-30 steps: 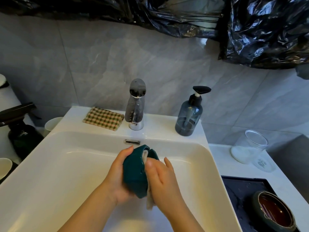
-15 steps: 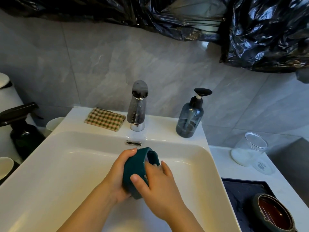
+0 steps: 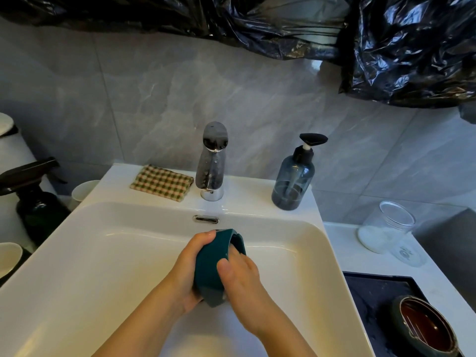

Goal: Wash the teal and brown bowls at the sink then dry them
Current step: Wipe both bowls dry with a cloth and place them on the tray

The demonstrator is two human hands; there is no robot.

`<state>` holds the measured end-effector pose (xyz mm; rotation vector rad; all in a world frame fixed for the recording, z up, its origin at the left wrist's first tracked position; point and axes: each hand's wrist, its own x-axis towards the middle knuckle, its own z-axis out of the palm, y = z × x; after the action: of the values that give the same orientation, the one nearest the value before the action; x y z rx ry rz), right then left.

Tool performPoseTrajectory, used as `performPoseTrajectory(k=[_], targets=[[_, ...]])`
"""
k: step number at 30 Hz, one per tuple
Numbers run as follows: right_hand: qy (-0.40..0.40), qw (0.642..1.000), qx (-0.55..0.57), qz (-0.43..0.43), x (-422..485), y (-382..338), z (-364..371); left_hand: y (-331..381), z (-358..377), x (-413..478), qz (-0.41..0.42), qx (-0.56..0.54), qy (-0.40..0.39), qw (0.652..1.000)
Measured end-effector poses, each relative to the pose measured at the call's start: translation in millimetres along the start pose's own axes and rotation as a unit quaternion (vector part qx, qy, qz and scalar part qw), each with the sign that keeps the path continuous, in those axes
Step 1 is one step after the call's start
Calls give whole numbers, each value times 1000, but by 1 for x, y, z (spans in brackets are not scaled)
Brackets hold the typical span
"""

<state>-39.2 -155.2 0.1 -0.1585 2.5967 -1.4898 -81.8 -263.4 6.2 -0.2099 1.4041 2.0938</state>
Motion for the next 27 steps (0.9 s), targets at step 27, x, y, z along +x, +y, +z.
performPoseTrajectory(k=[27], targets=[[63, 996, -42, -53, -6, -3, -6, 4, -1, 2, 46, -63, 39, 996]])
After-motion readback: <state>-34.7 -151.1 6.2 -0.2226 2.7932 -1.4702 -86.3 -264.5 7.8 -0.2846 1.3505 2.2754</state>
